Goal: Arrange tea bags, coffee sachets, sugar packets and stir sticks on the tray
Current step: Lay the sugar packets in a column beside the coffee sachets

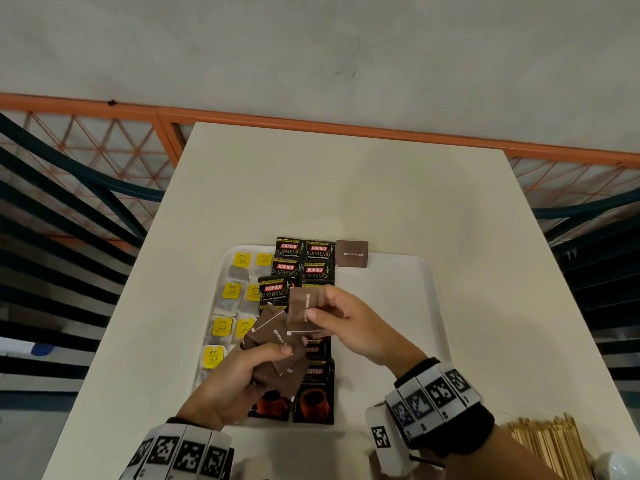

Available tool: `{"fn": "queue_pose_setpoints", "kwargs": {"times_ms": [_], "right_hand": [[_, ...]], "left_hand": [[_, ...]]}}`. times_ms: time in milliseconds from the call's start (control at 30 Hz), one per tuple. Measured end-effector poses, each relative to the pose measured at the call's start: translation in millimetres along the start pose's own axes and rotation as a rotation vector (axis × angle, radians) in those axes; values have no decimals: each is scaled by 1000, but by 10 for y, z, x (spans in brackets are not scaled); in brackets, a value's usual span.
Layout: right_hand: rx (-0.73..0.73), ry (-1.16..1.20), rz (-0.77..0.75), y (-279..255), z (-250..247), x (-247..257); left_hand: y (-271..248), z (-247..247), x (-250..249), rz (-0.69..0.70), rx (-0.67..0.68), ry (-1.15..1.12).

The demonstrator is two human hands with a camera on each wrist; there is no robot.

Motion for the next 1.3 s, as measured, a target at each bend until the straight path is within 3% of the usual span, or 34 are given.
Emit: {"fn": "queue_pose_setpoints", "kwargs": {"times_ms": [100,267,367,567,700,867,1067,1300], "right_hand": [[8,88,29,-67,-63,0],[-1,-238,52,-121,-187,28],[-10,-301,58,-120,-201,17],[-264,-94,20,-146,-310,-2],[-245,124,81,-160,-167,-186],[-350,365,33,-145,-258,-262],[-671,141,79,-108,-959,-407],[-696,-112,181,112,-1214,-495]], "left_hand": [[-5,5,-45,48,-6,16],[-25,19,-134,137,0,13],[-16,69,-148,125,23,52],[-19,106,-150,150,15,12],[-13,120,-147,187,32,-58],[-23,111,-110,170,-2,-64],[-110,18,-131,175,-27,-64],[-141,-15,-119,166,-53,-54]]}}
Point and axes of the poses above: each hand's wrist, its own y-axis towards the middle knuckle, its own z-axis out of the palm, x = y × z, the point moved 7 cm from there along y, towards the middle knuckle, and after that the axes turned 8 degrees about x, right-handed, at the moved point
